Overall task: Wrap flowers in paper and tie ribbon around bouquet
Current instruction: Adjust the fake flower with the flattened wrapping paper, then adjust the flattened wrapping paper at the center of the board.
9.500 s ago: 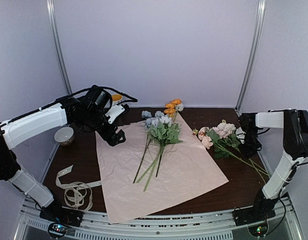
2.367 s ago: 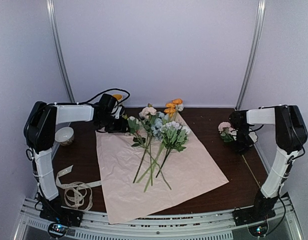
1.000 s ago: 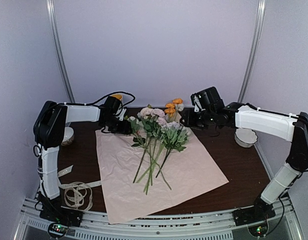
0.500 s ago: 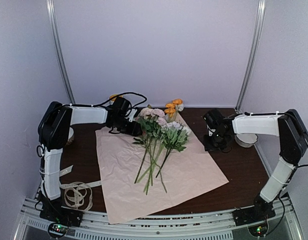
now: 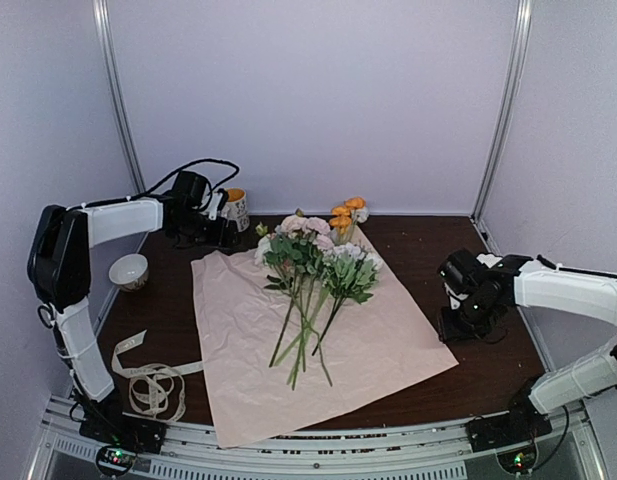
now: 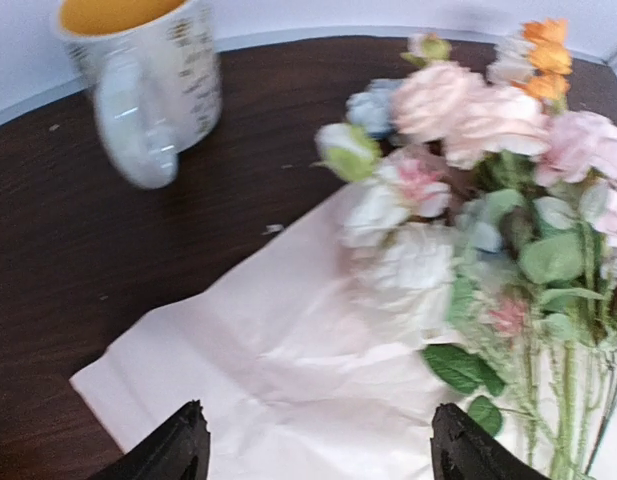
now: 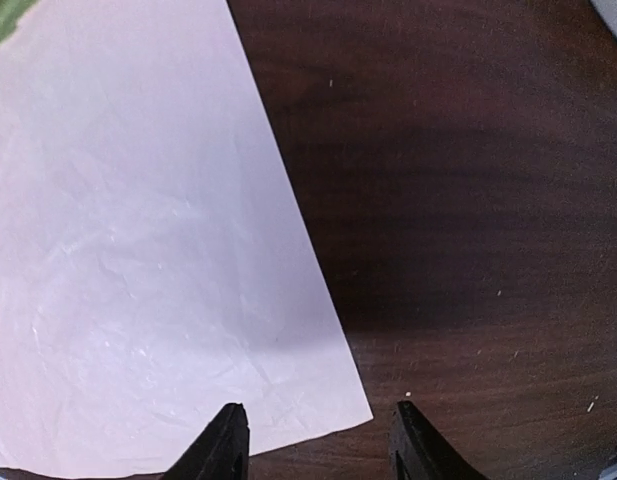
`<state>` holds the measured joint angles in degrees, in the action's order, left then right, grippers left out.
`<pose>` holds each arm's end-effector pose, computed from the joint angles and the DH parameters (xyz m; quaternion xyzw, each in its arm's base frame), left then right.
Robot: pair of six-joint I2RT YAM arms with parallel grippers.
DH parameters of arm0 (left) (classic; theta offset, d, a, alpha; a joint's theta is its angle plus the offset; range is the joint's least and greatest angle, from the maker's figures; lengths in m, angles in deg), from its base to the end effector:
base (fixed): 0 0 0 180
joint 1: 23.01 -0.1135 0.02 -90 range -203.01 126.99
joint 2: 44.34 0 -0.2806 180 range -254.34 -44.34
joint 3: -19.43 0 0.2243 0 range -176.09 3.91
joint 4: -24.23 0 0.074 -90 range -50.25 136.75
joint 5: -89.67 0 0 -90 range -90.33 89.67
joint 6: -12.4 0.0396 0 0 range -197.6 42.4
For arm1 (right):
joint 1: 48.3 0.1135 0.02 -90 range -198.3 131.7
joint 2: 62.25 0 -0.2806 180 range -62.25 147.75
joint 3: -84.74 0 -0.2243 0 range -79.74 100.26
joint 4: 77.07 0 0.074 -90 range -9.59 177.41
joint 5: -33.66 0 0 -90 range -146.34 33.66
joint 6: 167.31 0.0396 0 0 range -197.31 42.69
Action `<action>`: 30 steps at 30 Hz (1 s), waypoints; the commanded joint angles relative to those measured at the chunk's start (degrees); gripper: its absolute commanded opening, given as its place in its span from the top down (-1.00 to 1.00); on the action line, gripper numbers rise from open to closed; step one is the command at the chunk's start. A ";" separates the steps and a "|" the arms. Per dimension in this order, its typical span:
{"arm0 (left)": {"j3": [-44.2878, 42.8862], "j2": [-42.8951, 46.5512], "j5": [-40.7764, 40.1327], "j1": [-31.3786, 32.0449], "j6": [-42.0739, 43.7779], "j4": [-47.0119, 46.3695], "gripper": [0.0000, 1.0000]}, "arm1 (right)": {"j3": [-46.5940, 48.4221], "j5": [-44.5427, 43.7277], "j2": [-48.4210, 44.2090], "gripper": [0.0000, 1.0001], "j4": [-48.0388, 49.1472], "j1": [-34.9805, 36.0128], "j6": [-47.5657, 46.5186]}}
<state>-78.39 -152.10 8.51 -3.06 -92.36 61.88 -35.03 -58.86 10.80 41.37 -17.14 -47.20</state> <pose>0.3766 -0.1432 0.2585 0.0699 0.9273 -0.1762 0.3228 0.1613 0.0955 0.2228 -0.0061 0.9905 0.0505 0.1280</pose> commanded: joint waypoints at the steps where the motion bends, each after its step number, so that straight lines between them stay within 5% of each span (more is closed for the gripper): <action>1: -0.02 -2.30 -3.02 -7.44 -1.53 4.51 -0.65 | -3.02 -0.70 -0.91 0.03 -3.96 2.58 5.18; 10: -5.89 -10.78 2.23 -11.86 -0.66 8.01 -0.94 | -11.22 12.97 0.60 -0.07 13.23 4.30 13.26; 16: -2.78 -13.16 3.46 -8.71 0.66 8.41 -0.91 | -12.07 17.37 3.03 -0.08 23.51 4.53 16.90; 21: 1.99 -11.37 4.63 -7.84 -0.44 6.35 -0.43 | -9.42 16.87 4.58 0.16 27.27 4.29 17.64; 25: 5.90 -8.22 4.11 -7.74 -1.37 4.30 0.52 | -7.49 13.96 4.71 0.84 26.78 2.14 15.64; 27: 7.15 -7.11 3.56 -7.67 -1.56 3.98 0.85 | -6.60 13.34 5.00 1.00 26.32 0.21 14.03; 30: 8.80 -6.01 3.55 -7.15 -1.83 3.93 1.00 | -4.03 11.07 5.93 1.00 23.37 -3.23 9.48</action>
<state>-72.19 -160.32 11.95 -11.06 -93.52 65.31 -42.73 -43.45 15.68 66.11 -16.73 -32.51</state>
